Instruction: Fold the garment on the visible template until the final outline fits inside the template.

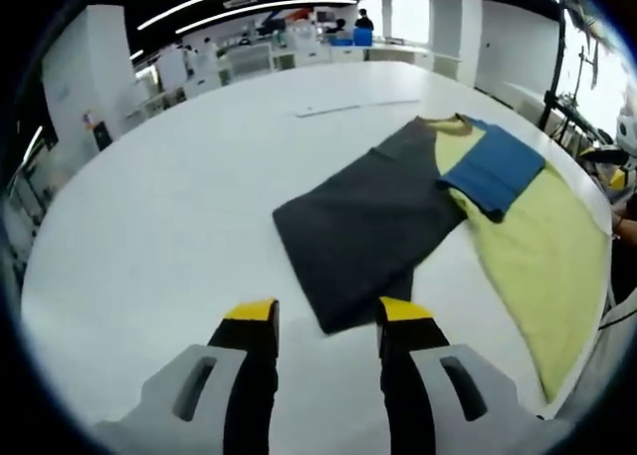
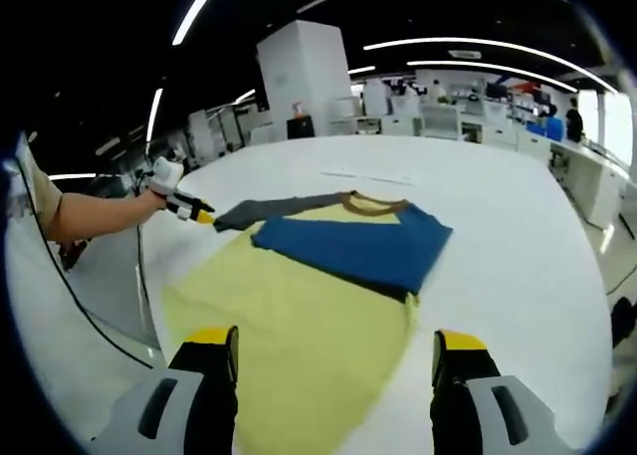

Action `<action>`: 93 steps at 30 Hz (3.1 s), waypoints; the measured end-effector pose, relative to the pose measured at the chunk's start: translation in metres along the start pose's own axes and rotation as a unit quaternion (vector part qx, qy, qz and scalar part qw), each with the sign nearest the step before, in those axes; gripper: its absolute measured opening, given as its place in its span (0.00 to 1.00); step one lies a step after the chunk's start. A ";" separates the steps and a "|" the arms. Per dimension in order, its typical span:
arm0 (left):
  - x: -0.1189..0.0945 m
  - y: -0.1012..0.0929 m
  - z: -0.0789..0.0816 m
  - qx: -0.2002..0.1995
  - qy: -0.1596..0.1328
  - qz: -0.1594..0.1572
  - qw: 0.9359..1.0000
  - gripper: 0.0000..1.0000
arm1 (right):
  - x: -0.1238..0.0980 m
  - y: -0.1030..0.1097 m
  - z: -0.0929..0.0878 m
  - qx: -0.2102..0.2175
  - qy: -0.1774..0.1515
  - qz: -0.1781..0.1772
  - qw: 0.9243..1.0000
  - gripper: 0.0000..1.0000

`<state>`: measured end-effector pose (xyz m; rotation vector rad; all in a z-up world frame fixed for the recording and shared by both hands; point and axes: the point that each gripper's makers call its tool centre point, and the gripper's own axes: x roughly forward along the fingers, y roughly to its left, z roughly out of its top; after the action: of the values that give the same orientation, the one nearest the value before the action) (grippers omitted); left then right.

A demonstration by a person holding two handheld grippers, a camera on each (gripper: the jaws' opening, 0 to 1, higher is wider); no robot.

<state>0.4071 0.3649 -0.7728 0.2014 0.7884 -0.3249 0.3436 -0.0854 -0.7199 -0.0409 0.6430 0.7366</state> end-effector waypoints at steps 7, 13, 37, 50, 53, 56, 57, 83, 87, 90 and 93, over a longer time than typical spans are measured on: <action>0.002 -0.001 -0.001 -0.001 0.000 -0.006 1.000 0.33 | 0.000 -0.002 -0.001 0.003 0.000 -0.002 1.000 0.79; 0.005 0.001 -0.001 -0.003 0.004 -0.006 1.000 0.31 | 0.000 -0.002 -0.002 0.005 0.001 -0.003 1.000 0.79; 0.014 0.011 0.009 -0.014 -0.001 0.007 1.000 0.26 | -0.001 -0.008 -0.009 0.010 0.008 -0.011 1.000 0.79; 0.031 0.016 0.009 -0.014 0.021 0.015 1.000 0.24 | -0.005 -0.014 -0.012 0.008 0.015 -0.017 1.000 0.78; 0.033 0.010 0.011 -0.021 0.019 0.000 1.000 0.16 | -0.006 -0.015 -0.011 0.008 0.015 -0.020 1.000 0.78; 0.034 0.011 0.012 -0.021 0.020 0.002 1.000 0.13 | -0.007 -0.016 -0.010 0.010 0.014 -0.022 1.000 0.79; 0.035 0.011 0.013 -0.021 0.019 0.002 1.000 0.14 | -0.008 -0.016 -0.010 0.010 0.013 -0.022 1.000 0.78; 0.036 0.009 0.014 -0.039 0.009 -0.016 0.999 0.06 | -0.005 -0.013 -0.011 0.010 0.014 -0.025 1.000 0.79; 0.036 0.008 0.013 -0.028 0.015 -0.016 0.999 0.01 | -0.006 -0.013 -0.011 0.010 0.014 -0.026 1.000 0.78; 0.034 0.009 0.014 -0.009 0.018 -0.009 1.000 0.01 | -0.006 -0.013 -0.011 0.010 0.012 -0.025 1.000 0.78; 0.033 0.008 0.015 0.013 0.023 -0.004 1.000 0.01 | -0.007 -0.013 -0.011 0.009 0.012 -0.027 1.000 0.79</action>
<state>0.4421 0.3610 -0.7857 0.2298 0.8301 -0.3397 0.3421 -0.1022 -0.7272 -0.0514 0.6693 0.6797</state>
